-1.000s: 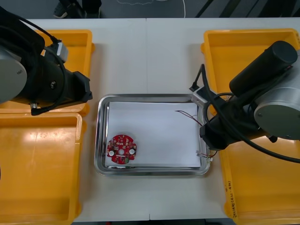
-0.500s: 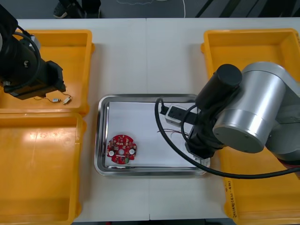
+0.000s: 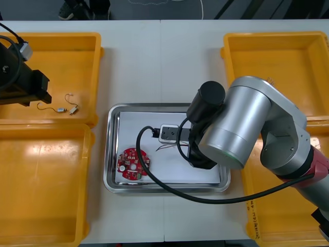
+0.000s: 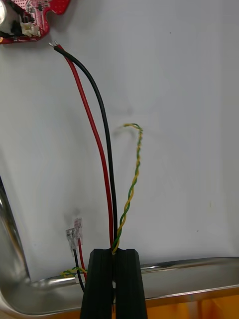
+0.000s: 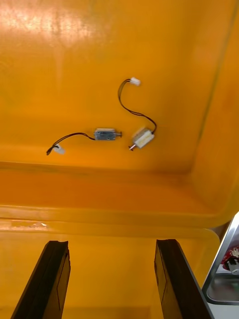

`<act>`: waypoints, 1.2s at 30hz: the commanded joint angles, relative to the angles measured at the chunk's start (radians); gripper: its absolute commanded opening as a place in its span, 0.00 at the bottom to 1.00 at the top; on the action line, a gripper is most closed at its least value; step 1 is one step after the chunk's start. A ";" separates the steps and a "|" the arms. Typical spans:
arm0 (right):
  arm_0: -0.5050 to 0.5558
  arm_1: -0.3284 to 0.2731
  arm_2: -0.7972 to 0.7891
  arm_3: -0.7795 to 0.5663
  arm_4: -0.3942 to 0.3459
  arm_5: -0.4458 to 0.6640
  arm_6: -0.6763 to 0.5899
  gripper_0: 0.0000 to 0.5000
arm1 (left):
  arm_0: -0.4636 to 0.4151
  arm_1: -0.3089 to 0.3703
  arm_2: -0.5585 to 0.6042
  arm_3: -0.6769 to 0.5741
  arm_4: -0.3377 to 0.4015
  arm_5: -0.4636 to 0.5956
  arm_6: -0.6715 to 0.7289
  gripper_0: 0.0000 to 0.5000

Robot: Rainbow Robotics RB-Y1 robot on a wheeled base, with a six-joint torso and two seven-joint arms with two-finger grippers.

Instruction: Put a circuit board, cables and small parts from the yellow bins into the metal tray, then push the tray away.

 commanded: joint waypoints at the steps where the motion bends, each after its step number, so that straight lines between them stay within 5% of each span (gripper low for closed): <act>1: -0.043 0.006 0.069 0.001 0.028 -0.025 0.052 0.00 | -0.068 0.051 0.022 0.052 -0.016 -0.010 -0.046 0.99; 11: -0.043 0.000 0.094 0.059 0.029 -0.064 0.173 0.00 | -0.084 0.051 0.021 0.160 -0.025 -0.101 -0.104 0.99; 36: -0.042 -0.014 0.198 0.143 0.029 -0.196 0.178 0.00 | -0.115 0.011 -0.107 0.356 -0.045 -0.305 -0.195 0.99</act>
